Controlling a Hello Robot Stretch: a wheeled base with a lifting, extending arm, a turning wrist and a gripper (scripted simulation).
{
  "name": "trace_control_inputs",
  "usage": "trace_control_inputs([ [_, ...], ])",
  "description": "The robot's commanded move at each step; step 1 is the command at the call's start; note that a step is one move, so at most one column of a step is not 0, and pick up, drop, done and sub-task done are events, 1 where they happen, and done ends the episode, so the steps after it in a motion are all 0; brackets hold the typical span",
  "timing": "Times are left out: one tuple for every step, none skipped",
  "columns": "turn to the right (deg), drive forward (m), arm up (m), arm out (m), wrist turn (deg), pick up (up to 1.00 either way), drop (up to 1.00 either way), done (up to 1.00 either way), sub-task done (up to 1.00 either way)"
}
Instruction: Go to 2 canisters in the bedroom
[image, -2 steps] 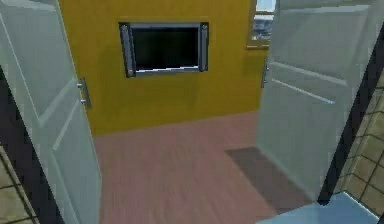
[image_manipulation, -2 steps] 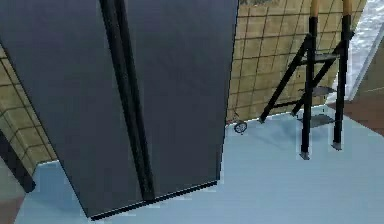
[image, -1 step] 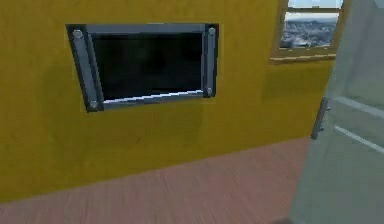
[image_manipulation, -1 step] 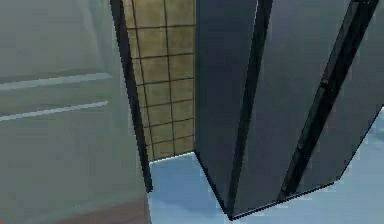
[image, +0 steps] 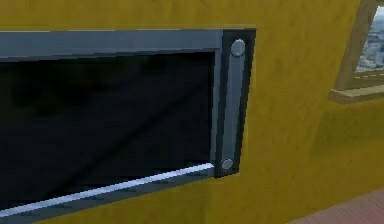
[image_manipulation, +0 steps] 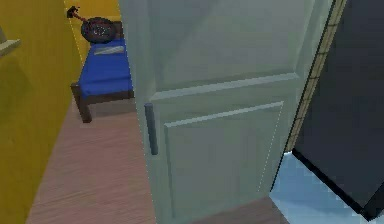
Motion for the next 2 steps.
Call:
trace_control_inputs([
  [6.0, 0.00, 0.00, 0.00, 0.0, 0.00, 0.00, 0.00, 0.00],
  [3.0, 0.00, 0.00, 0.00, 0.0, 0.00, 0.00, 0.00, 0.00],
])
